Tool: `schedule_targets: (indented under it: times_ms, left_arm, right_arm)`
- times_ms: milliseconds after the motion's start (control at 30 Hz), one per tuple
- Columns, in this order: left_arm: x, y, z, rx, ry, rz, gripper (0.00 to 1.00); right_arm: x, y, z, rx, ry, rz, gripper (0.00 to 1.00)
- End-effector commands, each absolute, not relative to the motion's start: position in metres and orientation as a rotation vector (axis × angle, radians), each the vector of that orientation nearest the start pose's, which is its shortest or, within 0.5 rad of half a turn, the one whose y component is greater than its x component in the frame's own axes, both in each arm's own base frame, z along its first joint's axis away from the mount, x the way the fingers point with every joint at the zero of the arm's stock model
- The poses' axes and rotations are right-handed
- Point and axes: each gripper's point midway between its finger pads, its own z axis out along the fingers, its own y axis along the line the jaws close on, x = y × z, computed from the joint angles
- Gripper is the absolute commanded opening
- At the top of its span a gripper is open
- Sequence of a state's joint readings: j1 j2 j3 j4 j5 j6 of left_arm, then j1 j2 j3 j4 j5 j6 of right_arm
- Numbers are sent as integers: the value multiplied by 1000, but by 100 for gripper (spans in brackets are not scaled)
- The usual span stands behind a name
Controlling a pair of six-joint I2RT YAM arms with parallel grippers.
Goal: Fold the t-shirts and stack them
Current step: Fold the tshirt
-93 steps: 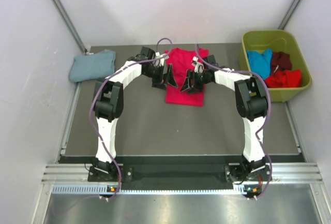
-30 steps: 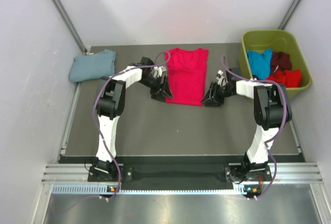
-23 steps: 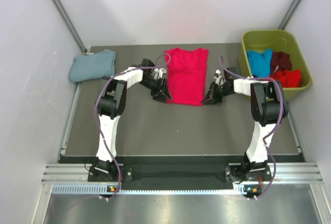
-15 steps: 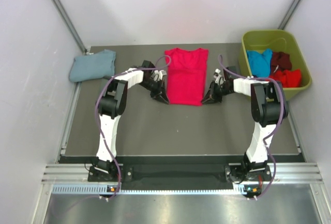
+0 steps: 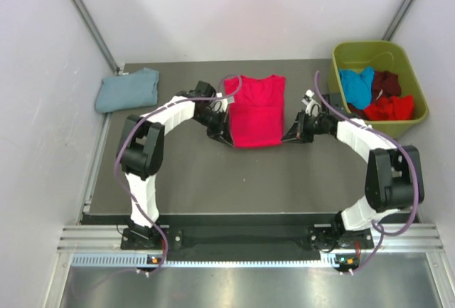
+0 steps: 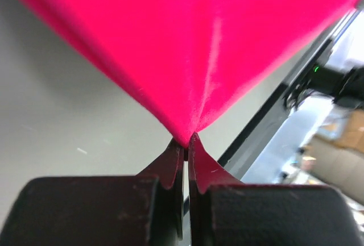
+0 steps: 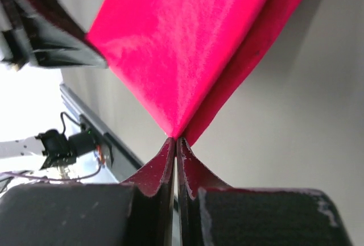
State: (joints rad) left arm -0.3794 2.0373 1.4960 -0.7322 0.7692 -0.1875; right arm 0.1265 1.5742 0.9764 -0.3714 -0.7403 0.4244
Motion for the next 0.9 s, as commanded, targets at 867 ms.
schedule_targets:
  times_ms: [867]
  left_arm:
    - [359,-264,159,779,2528,-915,0]
  right_arm:
    - [374,160,188,2,2283,1107,0]
